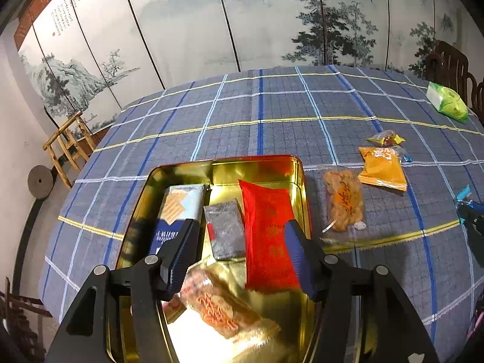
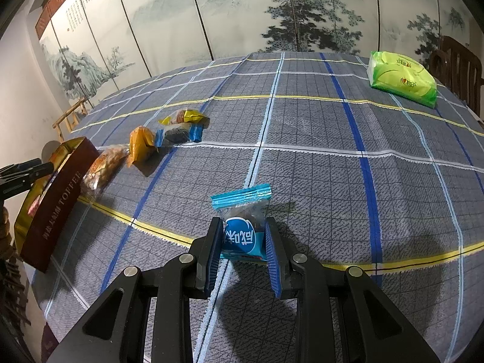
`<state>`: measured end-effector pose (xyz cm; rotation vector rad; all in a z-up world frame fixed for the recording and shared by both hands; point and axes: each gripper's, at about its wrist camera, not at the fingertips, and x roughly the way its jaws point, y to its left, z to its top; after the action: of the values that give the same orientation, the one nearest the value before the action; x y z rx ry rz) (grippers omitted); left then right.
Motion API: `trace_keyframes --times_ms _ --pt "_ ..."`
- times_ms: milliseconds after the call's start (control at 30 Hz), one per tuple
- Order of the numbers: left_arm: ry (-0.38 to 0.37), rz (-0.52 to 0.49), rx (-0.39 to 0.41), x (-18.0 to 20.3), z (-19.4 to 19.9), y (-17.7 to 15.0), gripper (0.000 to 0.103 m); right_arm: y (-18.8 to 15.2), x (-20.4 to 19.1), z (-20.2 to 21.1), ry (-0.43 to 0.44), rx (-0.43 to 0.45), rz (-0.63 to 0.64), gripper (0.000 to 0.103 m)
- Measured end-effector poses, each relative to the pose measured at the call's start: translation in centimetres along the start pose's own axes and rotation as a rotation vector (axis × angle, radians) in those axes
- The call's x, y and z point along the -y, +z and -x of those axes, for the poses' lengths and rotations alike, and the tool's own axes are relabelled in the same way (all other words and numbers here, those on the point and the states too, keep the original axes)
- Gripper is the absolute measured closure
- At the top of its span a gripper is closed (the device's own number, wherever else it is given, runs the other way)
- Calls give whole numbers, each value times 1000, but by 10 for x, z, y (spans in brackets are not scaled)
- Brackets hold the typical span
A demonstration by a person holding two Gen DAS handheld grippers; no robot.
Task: Organize snacks
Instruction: 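Carry the blue-wrapped candy with the right gripper toward the tin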
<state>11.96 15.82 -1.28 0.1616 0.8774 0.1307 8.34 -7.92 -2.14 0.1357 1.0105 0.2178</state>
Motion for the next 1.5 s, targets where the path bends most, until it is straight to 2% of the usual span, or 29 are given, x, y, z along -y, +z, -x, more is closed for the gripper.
trace_keyframes --times_ms 167,300,1000,1500 --pt "7 2 15 1 14 -10 43 0 3 1 -16 0 7 75" --pt "15 -10 38 4 25 -19 35 -3 1 3 -35 0 13 75" --pt "-12 47 61 -10 56 -50 33 -27 -21 21 -80 -5 34 74" --pt "-26 99 33 -37 68 -88 33 -41 -51 40 -10 -26 45 74"
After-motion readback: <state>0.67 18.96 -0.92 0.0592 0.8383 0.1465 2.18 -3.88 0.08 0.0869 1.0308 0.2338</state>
